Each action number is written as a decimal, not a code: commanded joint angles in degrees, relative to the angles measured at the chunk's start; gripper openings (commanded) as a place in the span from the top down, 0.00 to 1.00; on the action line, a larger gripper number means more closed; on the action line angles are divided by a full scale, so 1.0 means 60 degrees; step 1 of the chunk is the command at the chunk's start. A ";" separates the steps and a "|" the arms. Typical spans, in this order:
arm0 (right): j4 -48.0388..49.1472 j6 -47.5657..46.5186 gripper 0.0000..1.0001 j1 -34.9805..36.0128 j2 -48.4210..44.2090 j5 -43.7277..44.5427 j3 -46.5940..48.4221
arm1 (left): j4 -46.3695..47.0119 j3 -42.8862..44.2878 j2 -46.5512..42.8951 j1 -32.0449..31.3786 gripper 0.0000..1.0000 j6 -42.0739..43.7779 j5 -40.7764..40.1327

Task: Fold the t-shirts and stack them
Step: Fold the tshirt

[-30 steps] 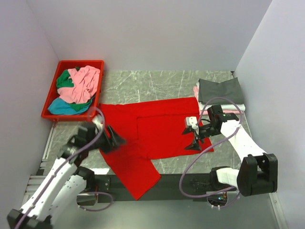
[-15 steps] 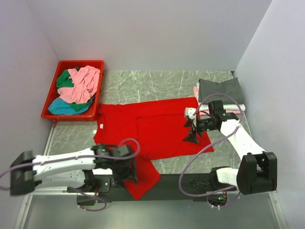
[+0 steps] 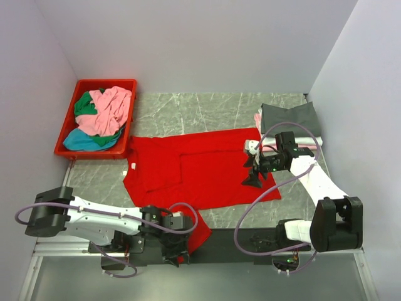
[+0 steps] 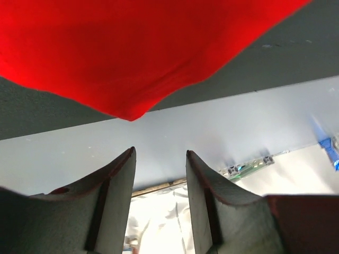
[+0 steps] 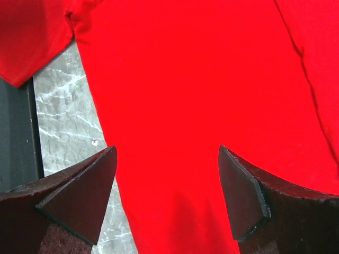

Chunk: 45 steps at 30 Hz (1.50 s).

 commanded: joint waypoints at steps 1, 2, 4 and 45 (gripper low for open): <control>-0.0134 -0.0084 0.17 -0.0112 0.0131 -0.0180 0.0255 | 0.0438 -0.0144 0.0256 -0.0338 0.53 -0.1161 -0.0304; -0.0149 -0.0098 0.17 -0.0141 0.0160 -0.0209 0.0255 | 0.0321 -0.0144 0.0358 -0.0353 0.53 -0.1264 -0.0319; -0.0266 -0.0186 0.17 -0.0185 0.0204 -0.0253 0.0299 | -0.0002 -0.0188 0.0593 -0.0398 0.54 -0.1513 -0.0436; -0.1672 -0.1329 0.17 -0.0361 0.0263 -0.0575 0.0592 | -0.1145 -0.0480 0.0946 0.0583 0.60 -0.2085 -0.1872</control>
